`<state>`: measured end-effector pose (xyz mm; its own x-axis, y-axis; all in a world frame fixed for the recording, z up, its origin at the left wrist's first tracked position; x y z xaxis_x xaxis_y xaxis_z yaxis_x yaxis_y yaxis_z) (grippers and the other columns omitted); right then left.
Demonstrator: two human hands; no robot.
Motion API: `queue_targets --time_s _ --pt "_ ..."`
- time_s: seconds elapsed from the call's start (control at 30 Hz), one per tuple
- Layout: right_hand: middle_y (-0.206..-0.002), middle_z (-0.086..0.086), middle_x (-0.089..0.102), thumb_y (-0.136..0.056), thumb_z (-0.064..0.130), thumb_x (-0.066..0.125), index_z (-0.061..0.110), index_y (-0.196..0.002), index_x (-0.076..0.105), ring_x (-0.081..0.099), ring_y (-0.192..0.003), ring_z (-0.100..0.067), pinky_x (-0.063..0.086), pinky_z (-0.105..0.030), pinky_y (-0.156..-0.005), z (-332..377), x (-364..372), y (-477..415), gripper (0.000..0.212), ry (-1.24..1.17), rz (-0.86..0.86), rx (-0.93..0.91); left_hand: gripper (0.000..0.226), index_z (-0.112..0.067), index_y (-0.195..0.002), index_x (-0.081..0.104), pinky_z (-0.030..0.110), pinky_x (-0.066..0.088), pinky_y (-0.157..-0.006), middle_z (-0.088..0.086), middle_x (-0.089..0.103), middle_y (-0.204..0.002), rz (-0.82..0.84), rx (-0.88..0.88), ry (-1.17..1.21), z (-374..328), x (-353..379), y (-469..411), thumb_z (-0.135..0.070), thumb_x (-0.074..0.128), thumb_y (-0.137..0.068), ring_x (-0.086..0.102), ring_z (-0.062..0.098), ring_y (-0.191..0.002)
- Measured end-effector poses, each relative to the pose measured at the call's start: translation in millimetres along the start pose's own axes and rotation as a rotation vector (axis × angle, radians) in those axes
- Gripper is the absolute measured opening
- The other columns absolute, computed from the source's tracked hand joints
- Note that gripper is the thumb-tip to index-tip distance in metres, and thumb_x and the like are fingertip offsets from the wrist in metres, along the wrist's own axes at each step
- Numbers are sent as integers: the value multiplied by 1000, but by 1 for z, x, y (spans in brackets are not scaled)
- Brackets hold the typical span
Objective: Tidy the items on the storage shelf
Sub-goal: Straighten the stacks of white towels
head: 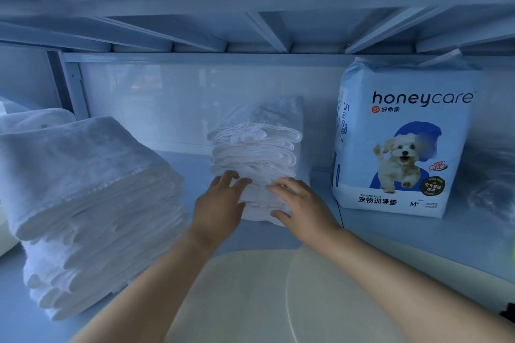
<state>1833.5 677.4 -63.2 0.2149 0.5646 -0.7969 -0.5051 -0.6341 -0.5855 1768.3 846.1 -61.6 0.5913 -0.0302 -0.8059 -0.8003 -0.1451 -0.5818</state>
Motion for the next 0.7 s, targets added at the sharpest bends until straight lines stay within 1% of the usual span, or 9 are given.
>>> queue_targets --time_s 0.07,0.23,0.33,0.4,0.47,0.5,0.57,0.6,0.7 --pt "-127 4 51 -83 24 68 20 -128 55 49 -114 -19 45 -29 -88 13 -6 -8 46 -25 -40 -39 48 -37 -130 44 32 51 -63 -10 40 -131 -36 17 -45 0 -20 0 -28 60 -85 43 13 -119" --pt "-127 0 53 -85 25 68 15 -128 55 52 -116 -19 40 -25 -93 45 -15 -30 46 -137 -103 -57 46 -37 -132 41 32 52 -64 -11 38 -133 -52 55 -136 2 -63 11 -27 55 -89 40 12 -120" --pt "-127 0 55 -83 26 69 14 -126 56 53 -117 -17 39 -22 -96 65 -16 -39 47 -225 -141 -57 45 -38 -131 41 25 43 -57 -12 37 -133 -80 37 -218 13 -92 23 -27 55 -90 39 9 -121" --pt "-129 2 53 -83 28 69 16 -128 55 52 -117 -14 38 -20 -95 80 -13 -45 48 -269 -119 -90 44 -36 -130 44 25 39 -57 -10 40 -132 -107 21 -250 23 -112 32 -27 56 -89 40 11 -121" --pt "-133 3 50 -83 30 69 18 -130 53 49 -120 -13 39 -21 -97 95 -9 -51 51 -308 -79 -141 45 -34 -130 46 28 40 -66 -8 42 -132 -134 9 -282 34 -127 42 -27 58 -87 42 14 -121" --pt "-136 3 48 -83 32 69 19 -132 52 47 -123 -13 38 -22 -99 104 -6 -54 54 -330 -56 -171 46 -33 -131 46 29 42 -76 -7 43 -133 -141 -2 -300 42 -135 47 -29 58 -87 42 15 -122" --pt "-142 5 41 -80 36 71 22 -134 48 41 -128 -10 34 -20 -102 119 0 -61 60 -377 -4 -220 49 -33 -133 44 34 33 -101 -6 41 -136 -129 -39 -333 56 -145 58 -35 57 -87 37 17 -128" --pt "-144 6 37 -78 39 72 24 -136 46 37 -130 -7 31 -16 -102 126 2 -65 64 -396 19 -242 50 -34 -135 42 39 27 -108 -6 39 -138 -115 -67 -347 64 -149 63 -39 56 -87 34 17 -131" --pt "-150 11 25 -73 44 75 31 -140 39 29 -133 -3 26 -15 -102 140 10 -76 77 -439 83 -288 54 -38 -136 39 51 17 -113 -6 35 -141 -96 -145 -372 83 -155 82 -50 53 -85 29 18 -135"
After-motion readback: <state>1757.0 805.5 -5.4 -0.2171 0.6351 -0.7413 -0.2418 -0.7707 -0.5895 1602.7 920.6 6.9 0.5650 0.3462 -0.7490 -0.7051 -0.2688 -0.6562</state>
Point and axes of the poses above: each hand's wrist, its own y-axis away from the middle knuckle, its own x-axis out of the palm, z = x × y, the point moved 2 cm from there along -y, towards the middle knuckle
